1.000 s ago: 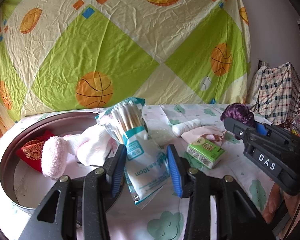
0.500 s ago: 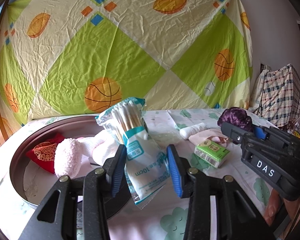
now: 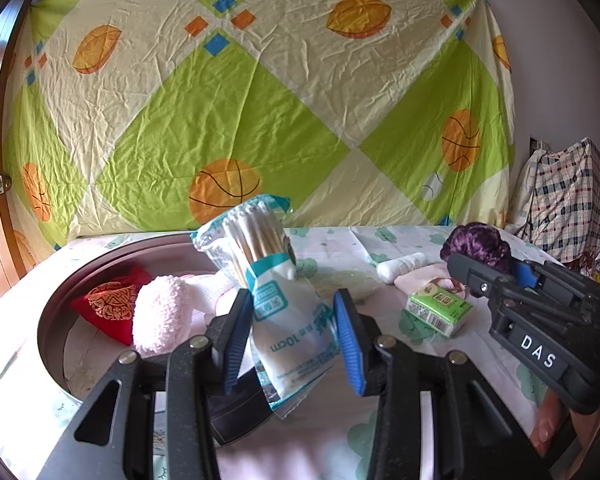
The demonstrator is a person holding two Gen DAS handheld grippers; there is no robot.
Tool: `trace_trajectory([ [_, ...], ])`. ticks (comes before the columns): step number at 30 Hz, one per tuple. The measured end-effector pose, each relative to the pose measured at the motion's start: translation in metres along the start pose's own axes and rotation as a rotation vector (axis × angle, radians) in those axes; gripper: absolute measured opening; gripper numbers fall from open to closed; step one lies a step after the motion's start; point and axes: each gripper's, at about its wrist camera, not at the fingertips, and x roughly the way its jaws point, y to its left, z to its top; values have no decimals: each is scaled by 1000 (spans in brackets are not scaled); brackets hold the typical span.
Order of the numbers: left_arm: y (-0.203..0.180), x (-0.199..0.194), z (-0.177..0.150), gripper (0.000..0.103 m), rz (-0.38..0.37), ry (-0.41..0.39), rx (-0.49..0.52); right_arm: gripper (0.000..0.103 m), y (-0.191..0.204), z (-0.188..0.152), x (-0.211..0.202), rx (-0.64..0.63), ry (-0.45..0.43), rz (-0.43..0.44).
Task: Organize soft objects
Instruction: 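Lift the pom-pom and swab bag and carry them toward the tin with both tools, then hold the swab bag and pom-pom over the tin with both tools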
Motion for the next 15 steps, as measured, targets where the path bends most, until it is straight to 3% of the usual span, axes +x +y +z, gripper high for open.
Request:
trace_trajectory([
  [15,14,-6,0,40,20,-13,-14,33,13,0,-1,-8,-6,35],
])
